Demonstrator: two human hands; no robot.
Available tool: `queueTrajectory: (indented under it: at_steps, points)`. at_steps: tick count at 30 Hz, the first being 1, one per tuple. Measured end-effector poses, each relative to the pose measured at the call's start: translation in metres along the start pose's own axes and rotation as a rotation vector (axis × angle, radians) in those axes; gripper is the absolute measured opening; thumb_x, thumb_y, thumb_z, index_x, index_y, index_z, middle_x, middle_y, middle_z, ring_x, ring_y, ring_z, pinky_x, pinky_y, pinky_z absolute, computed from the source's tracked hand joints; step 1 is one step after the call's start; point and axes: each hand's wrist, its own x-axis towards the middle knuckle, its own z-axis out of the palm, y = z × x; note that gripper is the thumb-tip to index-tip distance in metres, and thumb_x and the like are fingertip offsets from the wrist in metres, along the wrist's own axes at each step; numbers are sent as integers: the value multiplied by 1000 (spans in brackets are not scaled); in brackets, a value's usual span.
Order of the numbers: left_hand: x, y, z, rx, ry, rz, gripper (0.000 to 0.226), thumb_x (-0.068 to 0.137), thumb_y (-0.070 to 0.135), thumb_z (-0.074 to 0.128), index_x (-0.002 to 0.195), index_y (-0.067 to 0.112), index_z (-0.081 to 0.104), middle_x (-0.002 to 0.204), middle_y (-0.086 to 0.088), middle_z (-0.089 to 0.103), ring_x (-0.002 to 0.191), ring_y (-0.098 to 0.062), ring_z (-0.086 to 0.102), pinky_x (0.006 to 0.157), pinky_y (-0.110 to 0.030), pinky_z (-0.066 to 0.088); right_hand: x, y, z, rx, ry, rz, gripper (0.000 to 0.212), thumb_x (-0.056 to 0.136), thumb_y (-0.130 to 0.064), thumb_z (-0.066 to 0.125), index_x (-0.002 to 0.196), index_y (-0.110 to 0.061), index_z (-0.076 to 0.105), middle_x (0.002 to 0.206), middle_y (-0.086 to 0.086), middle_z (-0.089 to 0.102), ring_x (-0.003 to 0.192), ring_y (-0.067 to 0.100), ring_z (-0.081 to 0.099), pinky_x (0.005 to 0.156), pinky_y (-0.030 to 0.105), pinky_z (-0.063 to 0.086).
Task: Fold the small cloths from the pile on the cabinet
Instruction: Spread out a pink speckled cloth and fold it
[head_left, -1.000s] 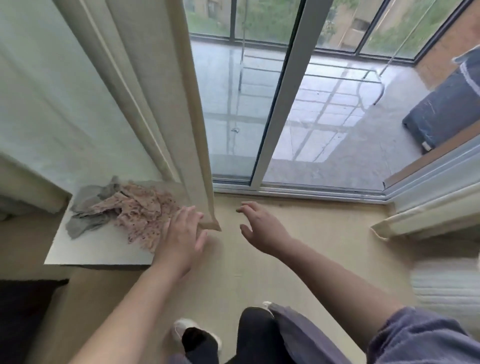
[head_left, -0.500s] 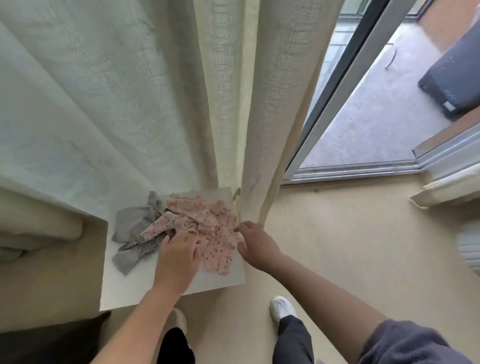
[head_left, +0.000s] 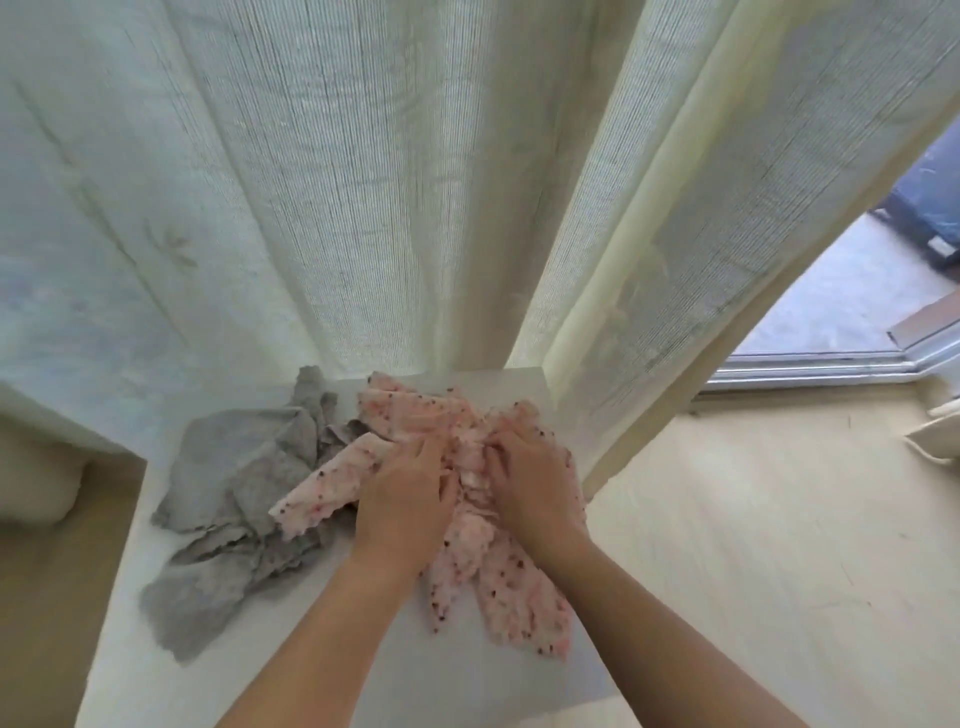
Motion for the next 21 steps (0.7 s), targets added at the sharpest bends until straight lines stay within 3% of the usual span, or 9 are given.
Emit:
queueTrajectory:
  at_steps: [2, 5, 8, 11, 15, 17, 21]
  points:
    - [3, -8, 18, 41, 82, -5, 50, 88, 25, 63, 136, 21, 50, 118, -5, 62, 101, -28, 60, 75, -36, 52, 8, 9, 10, 74, 53, 20, 25, 103, -28, 41, 94, -18, 63, 87, -11, 60, 73, 13, 51, 80, 34, 45]
    - [12, -14, 30, 128, 144, -20, 44, 91, 31, 54, 134, 28, 49, 114, -3, 61, 97, -26, 59, 70, -33, 44, 12, 20, 17, 85, 31, -35, 24, 103, -33, 39, 86, -22, 52, 75, -10, 53, 74, 16, 55, 75, 37, 46]
    - [16, -17, 37, 147, 261, 10, 28, 89, 23, 52, 117, 22, 59, 97, -5, 66, 82, -27, 60, 62, -31, 35, 7, 23, 13, 117, -27, -188, 35, 92, -60, 42, 98, -29, 58, 93, -14, 58, 87, 10, 58, 80, 34, 47]
    - [14, -24, 43, 73, 414, 50, 16, 86, 17, 56, 101, 13, 58, 77, -9, 62, 67, -33, 59, 57, -36, 41, 1, 25, 13, 34, -75, -270, 58, 78, -77, 41, 116, -36, 57, 106, -15, 60, 98, 11, 56, 88, 35, 46]
    - [14, -27, 41, -24, 549, 121, 12, 90, 17, 59, 101, 12, 57, 77, -6, 63, 67, -30, 58, 61, -40, 48, 4, 29, 20, 10, 107, -320, 24, 97, -38, 44, 96, -22, 61, 85, -3, 61, 81, 22, 59, 75, 37, 47]
    - [11, -29, 38, -27, 626, 187, 13, 90, 17, 63, 102, 13, 63, 82, -6, 67, 69, -30, 61, 62, -37, 49, 5, 31, 19, 153, 142, -290, 22, 97, -28, 44, 88, -17, 60, 82, 1, 61, 78, 22, 60, 69, 36, 47]
    - [7, -37, 31, -130, 749, 242, 10, 91, 16, 65, 98, 11, 70, 91, -2, 65, 73, -20, 60, 63, -27, 44, 0, 30, 10, 376, 238, -284, 17, 90, -16, 54, 92, -25, 69, 79, -6, 67, 77, 11, 63, 71, 28, 50]
